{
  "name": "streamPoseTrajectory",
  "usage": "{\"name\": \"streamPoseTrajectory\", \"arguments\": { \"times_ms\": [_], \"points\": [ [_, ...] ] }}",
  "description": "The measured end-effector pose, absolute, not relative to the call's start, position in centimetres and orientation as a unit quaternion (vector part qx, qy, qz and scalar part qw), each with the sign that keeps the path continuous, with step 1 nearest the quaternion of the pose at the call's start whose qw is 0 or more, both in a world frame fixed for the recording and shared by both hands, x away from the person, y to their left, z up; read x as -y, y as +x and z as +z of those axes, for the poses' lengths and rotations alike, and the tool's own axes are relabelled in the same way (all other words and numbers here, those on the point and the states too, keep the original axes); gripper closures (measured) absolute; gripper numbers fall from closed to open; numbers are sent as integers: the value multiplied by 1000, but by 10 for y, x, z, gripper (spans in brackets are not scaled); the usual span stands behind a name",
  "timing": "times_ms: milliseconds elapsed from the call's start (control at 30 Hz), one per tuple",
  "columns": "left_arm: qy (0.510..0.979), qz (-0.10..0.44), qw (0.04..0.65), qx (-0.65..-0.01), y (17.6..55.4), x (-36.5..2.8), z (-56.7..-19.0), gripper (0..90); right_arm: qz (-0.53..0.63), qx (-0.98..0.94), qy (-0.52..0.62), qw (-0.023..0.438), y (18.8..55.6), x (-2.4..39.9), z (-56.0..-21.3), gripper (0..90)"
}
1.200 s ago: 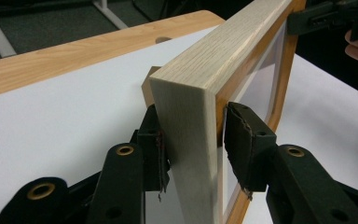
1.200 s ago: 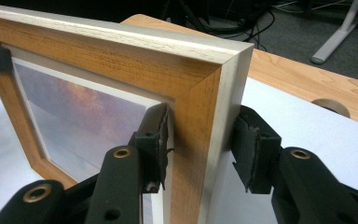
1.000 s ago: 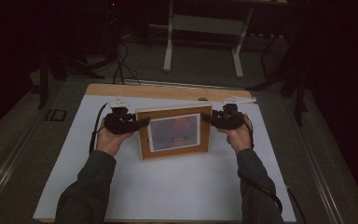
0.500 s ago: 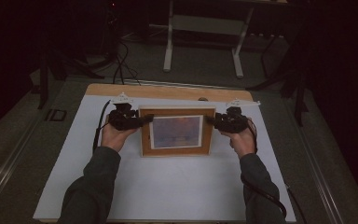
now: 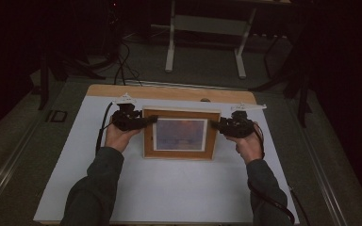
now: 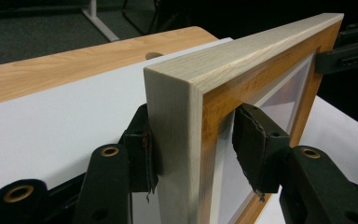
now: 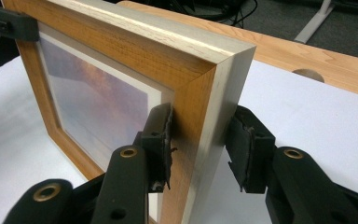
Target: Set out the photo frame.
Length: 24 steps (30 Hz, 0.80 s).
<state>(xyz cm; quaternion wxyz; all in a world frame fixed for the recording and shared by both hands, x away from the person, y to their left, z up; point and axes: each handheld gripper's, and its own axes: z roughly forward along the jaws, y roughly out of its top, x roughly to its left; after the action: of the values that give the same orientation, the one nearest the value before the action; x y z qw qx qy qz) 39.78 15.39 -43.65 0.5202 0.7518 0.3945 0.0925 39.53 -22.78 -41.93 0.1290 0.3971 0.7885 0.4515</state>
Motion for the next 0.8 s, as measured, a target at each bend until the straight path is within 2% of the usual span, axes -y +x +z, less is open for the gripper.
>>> {"name": "streamPoseTrajectory", "arguments": {
  "times_ms": [800],
  "points": [
    [749, 92, 513, -409, 393, -148, -435, 517, 450, -788, 398, 132, 393, 230, -419, 612]
  ]
}}
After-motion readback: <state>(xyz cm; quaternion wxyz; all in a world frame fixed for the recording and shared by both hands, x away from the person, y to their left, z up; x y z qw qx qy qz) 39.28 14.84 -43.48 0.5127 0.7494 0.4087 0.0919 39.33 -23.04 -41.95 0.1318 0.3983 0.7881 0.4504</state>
